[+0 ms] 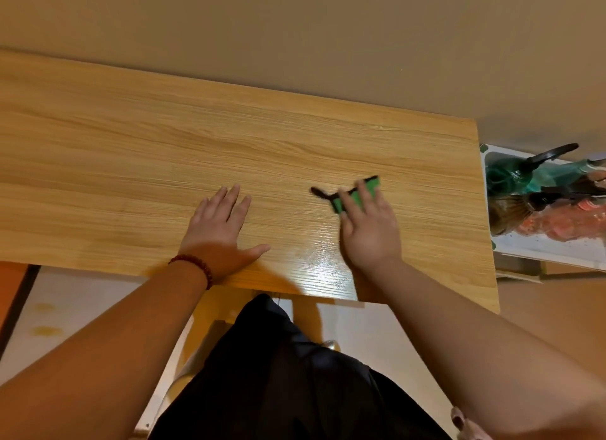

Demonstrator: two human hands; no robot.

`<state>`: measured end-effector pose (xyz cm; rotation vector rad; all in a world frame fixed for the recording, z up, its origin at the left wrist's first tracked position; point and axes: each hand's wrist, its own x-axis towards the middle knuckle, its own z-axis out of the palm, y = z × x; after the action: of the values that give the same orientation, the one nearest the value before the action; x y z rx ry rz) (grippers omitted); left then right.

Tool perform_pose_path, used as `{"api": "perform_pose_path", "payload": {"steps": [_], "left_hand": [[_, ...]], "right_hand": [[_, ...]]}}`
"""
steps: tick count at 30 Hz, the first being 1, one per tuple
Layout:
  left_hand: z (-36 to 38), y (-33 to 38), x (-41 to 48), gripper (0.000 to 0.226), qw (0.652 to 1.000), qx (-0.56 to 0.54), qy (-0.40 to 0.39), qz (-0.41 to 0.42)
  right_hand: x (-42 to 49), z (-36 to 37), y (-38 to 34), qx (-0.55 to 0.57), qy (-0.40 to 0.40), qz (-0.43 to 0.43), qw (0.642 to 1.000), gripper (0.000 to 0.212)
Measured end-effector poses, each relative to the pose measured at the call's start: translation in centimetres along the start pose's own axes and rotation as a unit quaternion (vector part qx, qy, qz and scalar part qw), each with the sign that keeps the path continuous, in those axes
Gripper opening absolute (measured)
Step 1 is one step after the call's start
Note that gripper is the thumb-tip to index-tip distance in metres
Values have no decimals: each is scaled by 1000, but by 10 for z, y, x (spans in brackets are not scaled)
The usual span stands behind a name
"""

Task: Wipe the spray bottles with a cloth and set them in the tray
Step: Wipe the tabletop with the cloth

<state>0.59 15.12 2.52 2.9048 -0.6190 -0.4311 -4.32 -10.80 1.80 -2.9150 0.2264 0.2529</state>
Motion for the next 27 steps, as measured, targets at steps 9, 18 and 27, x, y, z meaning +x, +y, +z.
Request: {"api": "perform_pose_path", "payload": {"steps": [9, 18, 27], "left_hand": [[-11, -53, 5, 106, 1000, -9, -7, 1], [-20, -79, 25, 94, 999, -14, 5, -44], [-27, -7, 61, 69, 992, -114, 8, 55]], "right_hand": [[16, 22, -125, -44, -104, -260, 959, 56], [87, 5, -123, -17, -66, -91, 994, 51], [30, 6, -61, 188, 33, -69, 979, 46]]}}
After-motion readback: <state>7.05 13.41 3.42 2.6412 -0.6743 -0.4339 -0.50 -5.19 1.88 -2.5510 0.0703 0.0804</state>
